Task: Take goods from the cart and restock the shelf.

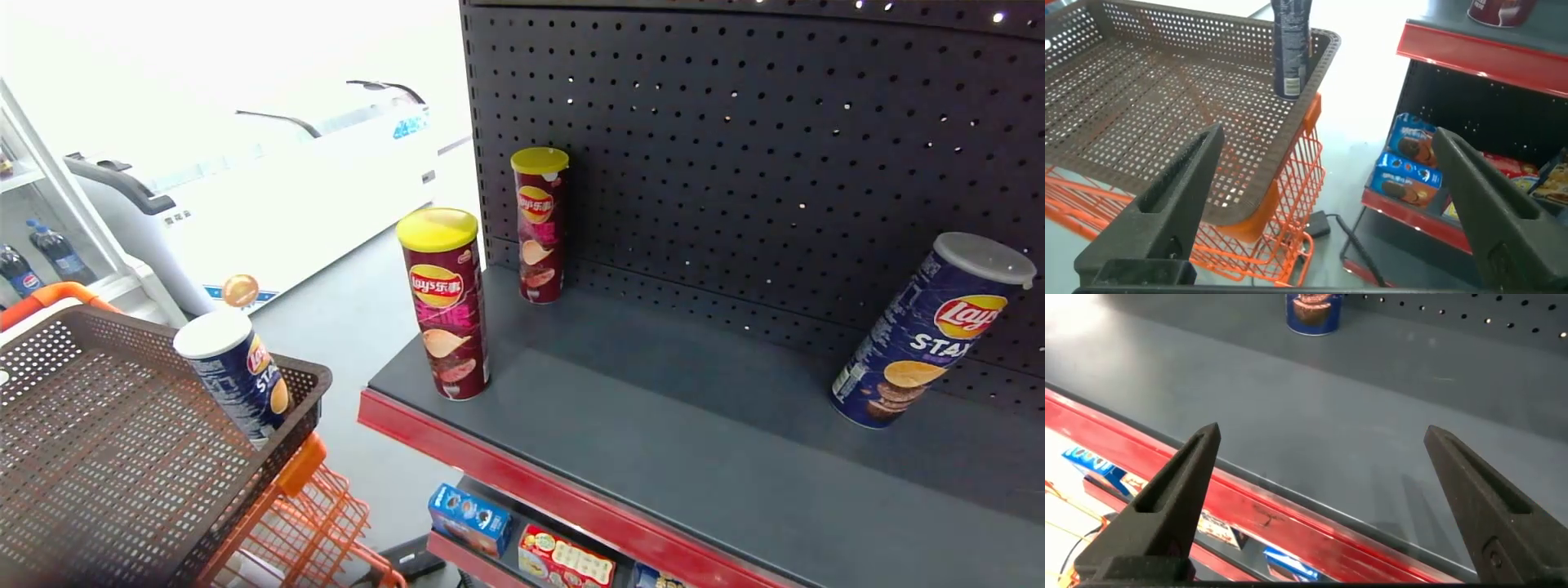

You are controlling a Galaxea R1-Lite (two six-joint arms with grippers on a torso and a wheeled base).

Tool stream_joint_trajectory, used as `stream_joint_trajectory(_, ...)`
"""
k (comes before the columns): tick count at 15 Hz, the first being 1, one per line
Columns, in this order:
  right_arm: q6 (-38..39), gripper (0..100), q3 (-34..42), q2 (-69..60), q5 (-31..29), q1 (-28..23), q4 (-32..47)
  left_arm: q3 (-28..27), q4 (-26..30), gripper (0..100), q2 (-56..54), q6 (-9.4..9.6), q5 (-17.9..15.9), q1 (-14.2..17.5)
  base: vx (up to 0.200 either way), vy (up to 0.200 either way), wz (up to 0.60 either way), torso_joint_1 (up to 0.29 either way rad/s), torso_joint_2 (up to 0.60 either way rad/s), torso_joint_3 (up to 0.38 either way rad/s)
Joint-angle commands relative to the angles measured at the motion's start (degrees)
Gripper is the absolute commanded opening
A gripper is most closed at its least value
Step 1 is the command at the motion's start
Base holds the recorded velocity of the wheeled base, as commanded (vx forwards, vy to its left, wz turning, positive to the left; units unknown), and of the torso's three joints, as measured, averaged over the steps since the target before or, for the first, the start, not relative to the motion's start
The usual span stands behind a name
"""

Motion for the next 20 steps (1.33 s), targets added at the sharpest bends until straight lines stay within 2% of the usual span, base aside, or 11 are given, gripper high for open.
stream_joint_trajectory(1, -0.04, 100, 0.02, 0.07, 0.01, 0.02, 0.00, 0.01, -0.04, 100, 0.02, -0.06, -0.02, 0.01, 0.000, 0.000, 0.00, 0.000, 0.00, 0.000)
stream_joint_trajectory(8, -0.04, 100, 0.02, 0.07, 0.01, 0.02, 0.00, 0.01, -0.04, 100, 0.02, -0.06, -0.29, 0.01, 0.000, 0.000, 0.00, 0.000, 0.00, 0.000)
stream_joint_trajectory(11, -0.04, 100, 0.02, 0.07, 0.01, 0.02, 0.00, -0.08, 0.05, 100, 0.02, 0.03, -1.43, -0.08, 0.000, 0.000, 0.00, 0.000, 0.00, 0.000)
stream_joint_trajectory(13, -0.04, 100, -0.07, 0.07, 0.01, 0.02, 0.00, -0.52, -0.04, 100, 0.02, 0.56, -1.52, 0.01, 0.000, 0.000, 0.00, 0.000, 0.00, 0.000)
stream_joint_trajectory(14, -0.04, 100, 0.02, 0.07, 0.01, 0.02, 0.00, -9.48, 0.49, 100, 8.19, 3.63, -1.43, -0.61, 0.000, 0.000, 0.00, 0.000, 0.00, 0.000)
stream_joint_trajectory(15, -0.04, 100, -0.07, 0.07, 0.01, 0.02, 0.00, -15.02, 0.13, 100, 17.86, 3.46, -1.08, -1.57, 0.000, 0.000, 0.00, 0.000, 0.00, 0.000)
stream_joint_trajectory(17, -0.04, 100, 0.02, 0.07, 0.01, 0.02, 0.00, -19.94, -0.92, 100, 28.85, 4.07, 1.30, -4.91, 0.000, 0.000, 0.00, 0.000, 0.00, 0.000)
stream_joint_trajectory(18, -0.04, 100, -0.07, 0.07, 0.01, 0.02, 0.00, -21.70, -1.45, 100, 33.68, 4.78, 1.82, -4.56, 0.000, 0.000, 0.00, 0.000, 0.00, 0.000)
stream_joint_trajectory(20, -0.04, 100, 0.02, 0.07, 0.01, 0.02, 0.00, -24.25, -3.12, 100, 40.54, 4.25, 2.35, -4.30, 0.000, 0.000, 0.00, 0.000, 0.00, 0.000)
